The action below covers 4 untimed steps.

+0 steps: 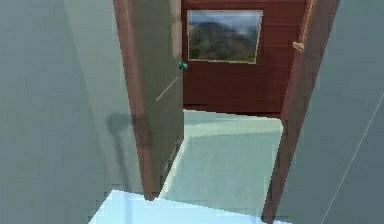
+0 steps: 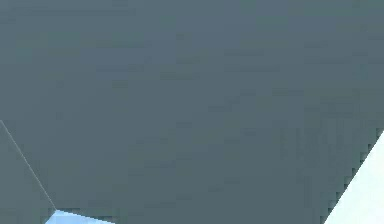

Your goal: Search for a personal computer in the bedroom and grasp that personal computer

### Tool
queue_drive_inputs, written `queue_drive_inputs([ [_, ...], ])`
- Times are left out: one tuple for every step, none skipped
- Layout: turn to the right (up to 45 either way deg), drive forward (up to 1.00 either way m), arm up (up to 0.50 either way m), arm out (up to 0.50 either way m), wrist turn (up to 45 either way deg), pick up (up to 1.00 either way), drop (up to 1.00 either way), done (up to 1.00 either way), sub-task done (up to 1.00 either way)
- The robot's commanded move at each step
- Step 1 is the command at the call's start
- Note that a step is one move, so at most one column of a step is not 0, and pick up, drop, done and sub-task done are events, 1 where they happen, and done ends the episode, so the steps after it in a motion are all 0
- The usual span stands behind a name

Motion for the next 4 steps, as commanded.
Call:
queue_drive_inputs([
  [6.0, 0.0, 0.0, 0.0, 0.0, 0.0, 0.0, 0.0, 0.0],
  [0.0, 1.0, 0.0, 0.0, 0.0, 0.0, 0.0, 0.0, 0.0],
  [3.0, 0.0, 0.0, 0.0, 0.0, 0.0, 0.0, 0.0, 0.0],
  [0.0, 1.0, 0.0, 0.0, 0.0, 0.0, 0.0, 0.0, 0.0],
])
